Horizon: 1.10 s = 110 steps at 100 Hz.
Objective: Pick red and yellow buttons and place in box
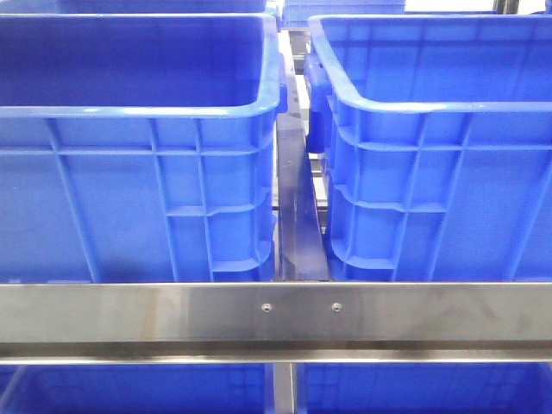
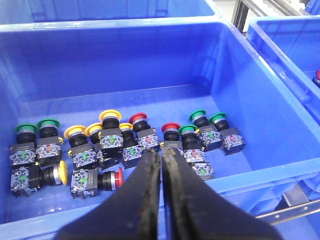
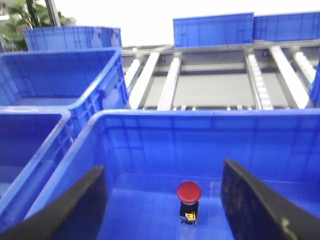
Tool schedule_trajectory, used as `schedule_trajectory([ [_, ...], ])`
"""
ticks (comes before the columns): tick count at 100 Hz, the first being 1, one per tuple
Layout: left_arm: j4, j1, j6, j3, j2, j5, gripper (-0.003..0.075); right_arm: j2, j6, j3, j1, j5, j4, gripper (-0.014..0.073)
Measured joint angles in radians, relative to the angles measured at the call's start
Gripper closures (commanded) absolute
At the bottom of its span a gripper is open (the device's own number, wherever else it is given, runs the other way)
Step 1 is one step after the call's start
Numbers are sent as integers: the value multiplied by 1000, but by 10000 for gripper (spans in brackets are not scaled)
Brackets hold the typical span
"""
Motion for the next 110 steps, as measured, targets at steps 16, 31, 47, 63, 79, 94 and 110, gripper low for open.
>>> schedule_trajectory([
  [16, 0, 0, 0, 0, 0, 0, 739, -103, 0, 48, 0, -16, 14, 457],
  [31, 0, 0, 0, 0, 0, 0, 739, -140, 0, 52, 0, -17, 15, 702],
  [47, 0, 0, 0, 0, 0, 0, 738, -140, 0, 54, 0, -17, 18, 709],
  [63, 0, 0, 0, 0, 0, 0, 671, -140, 0, 54, 0, -17, 18, 709],
  [79, 0, 0, 0, 0, 0, 0, 434, -140, 0, 54, 0, -17, 18, 709],
  [94, 0, 0, 0, 0, 0, 0, 204, -140, 0, 54, 0, -17, 20, 709],
  [110, 0, 0, 0, 0, 0, 0, 185, -140, 0, 54, 0, -17, 20, 709],
])
